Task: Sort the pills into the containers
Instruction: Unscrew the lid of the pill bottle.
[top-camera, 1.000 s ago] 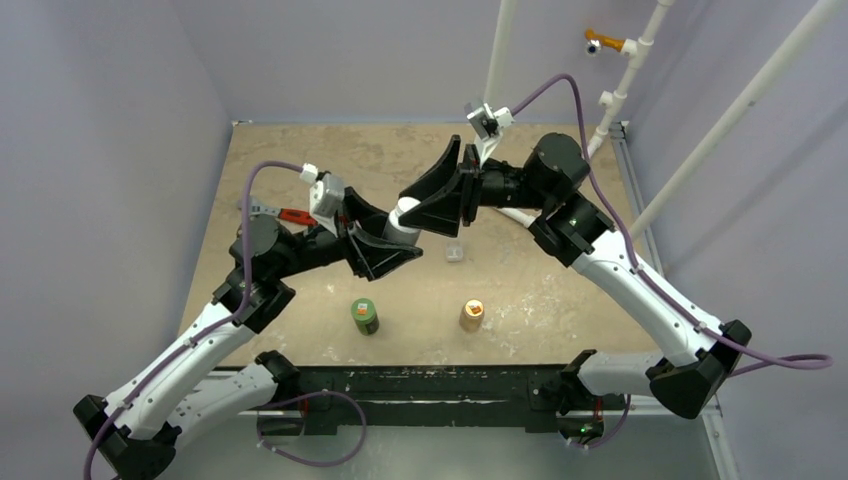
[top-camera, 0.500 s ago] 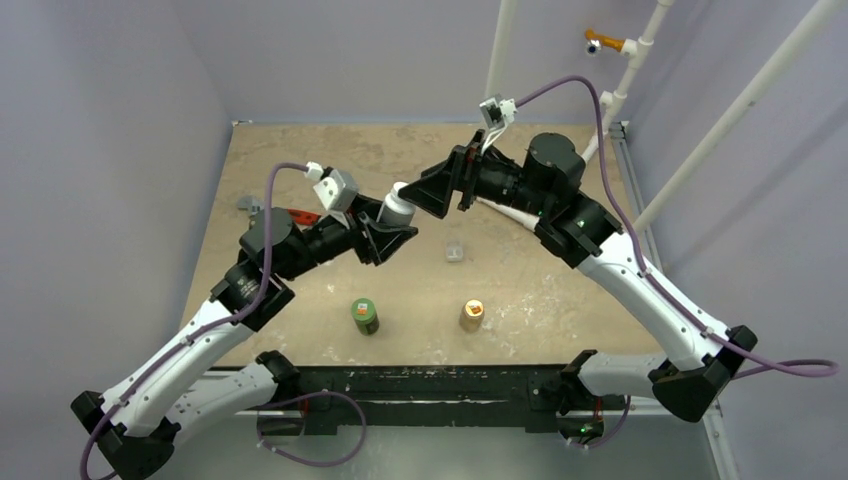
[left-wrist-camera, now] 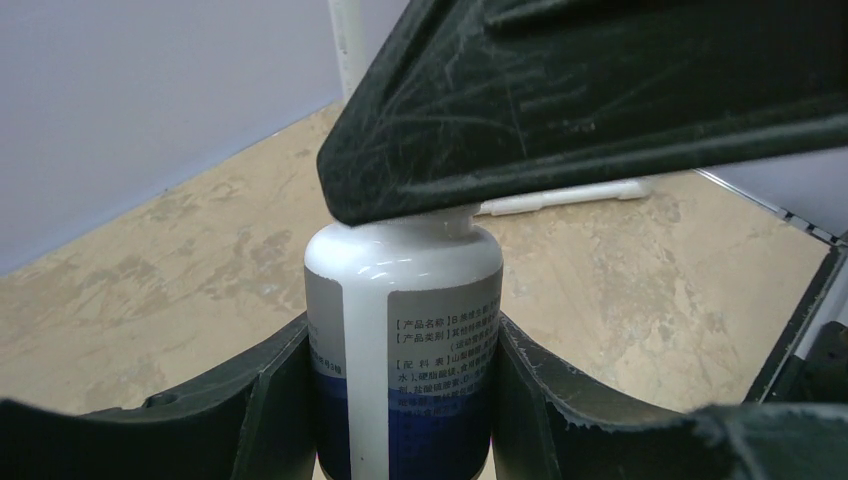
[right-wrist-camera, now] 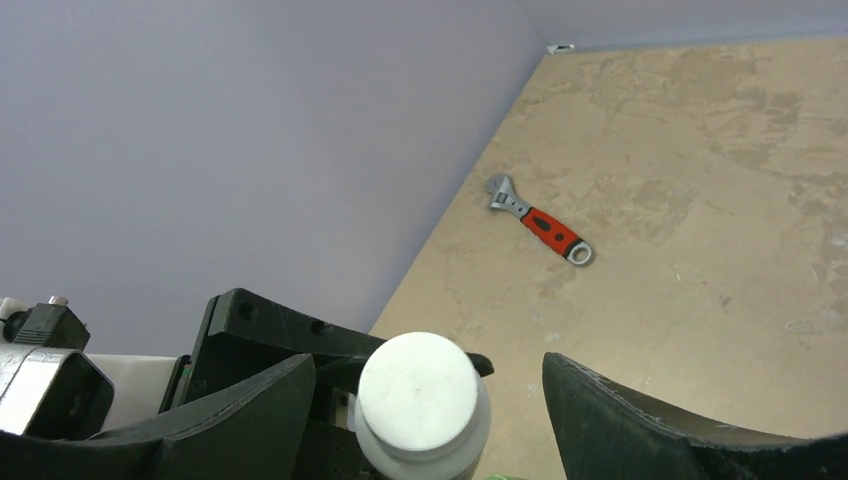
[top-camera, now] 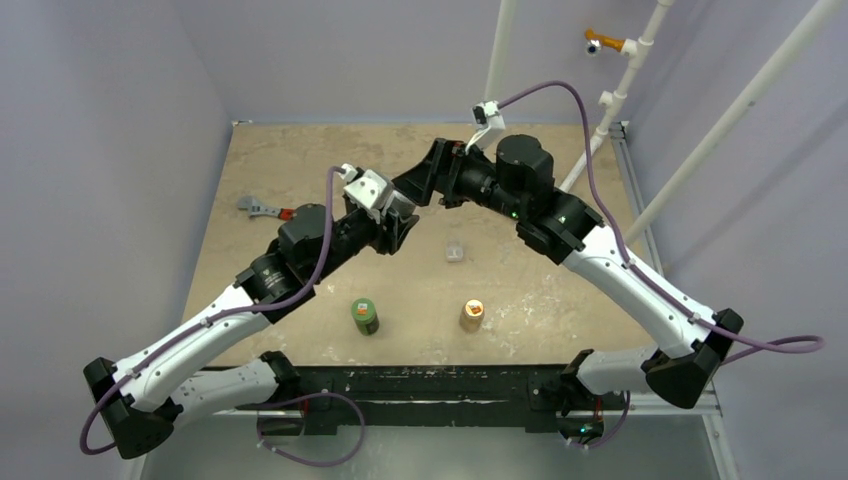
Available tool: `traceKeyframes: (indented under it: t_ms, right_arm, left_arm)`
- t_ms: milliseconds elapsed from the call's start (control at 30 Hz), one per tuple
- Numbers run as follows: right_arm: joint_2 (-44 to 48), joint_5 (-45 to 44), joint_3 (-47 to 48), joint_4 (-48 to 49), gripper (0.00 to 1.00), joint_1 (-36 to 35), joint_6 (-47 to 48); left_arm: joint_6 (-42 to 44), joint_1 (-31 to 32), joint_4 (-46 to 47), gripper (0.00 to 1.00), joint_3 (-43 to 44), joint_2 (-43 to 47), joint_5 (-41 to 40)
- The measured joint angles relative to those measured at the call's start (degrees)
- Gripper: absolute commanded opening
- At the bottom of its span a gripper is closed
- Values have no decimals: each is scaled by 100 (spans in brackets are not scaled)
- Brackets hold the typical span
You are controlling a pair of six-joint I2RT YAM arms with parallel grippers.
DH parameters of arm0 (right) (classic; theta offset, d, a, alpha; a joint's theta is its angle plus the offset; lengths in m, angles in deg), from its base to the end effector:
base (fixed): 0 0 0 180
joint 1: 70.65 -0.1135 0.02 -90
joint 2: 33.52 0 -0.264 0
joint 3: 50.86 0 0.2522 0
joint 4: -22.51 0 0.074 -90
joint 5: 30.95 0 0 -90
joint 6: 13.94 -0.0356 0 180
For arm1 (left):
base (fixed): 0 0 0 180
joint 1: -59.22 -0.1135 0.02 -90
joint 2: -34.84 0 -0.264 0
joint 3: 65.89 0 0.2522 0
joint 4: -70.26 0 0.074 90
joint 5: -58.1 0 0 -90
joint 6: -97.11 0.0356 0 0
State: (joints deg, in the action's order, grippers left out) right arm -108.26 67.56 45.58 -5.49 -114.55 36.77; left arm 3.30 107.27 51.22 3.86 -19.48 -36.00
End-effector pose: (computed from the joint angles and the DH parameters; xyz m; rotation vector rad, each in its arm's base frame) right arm 0.2078 0.2072 0.4495 -0.1952 1.8214 1.1885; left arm 0.1479 -0.1607 0.3881 0.5771 1.5690 -0.6322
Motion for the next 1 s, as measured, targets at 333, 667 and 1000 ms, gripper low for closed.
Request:
traceKeyframes:
  t_ms: [333, 667, 1000]
  right_arm:
    - [-79, -400, 81, -216, 63, -203, -72]
    - [-153, -455, 127, -232, 43, -201, -83]
    - [-192, -382, 153, -264, 14, -190, 0]
  left_arm:
    - [48, 13, 2, 0, 0, -114, -282]
    - [44, 50, 2, 0, 0, -160, -278]
    - [-11, 48, 2, 0, 0, -153, -240]
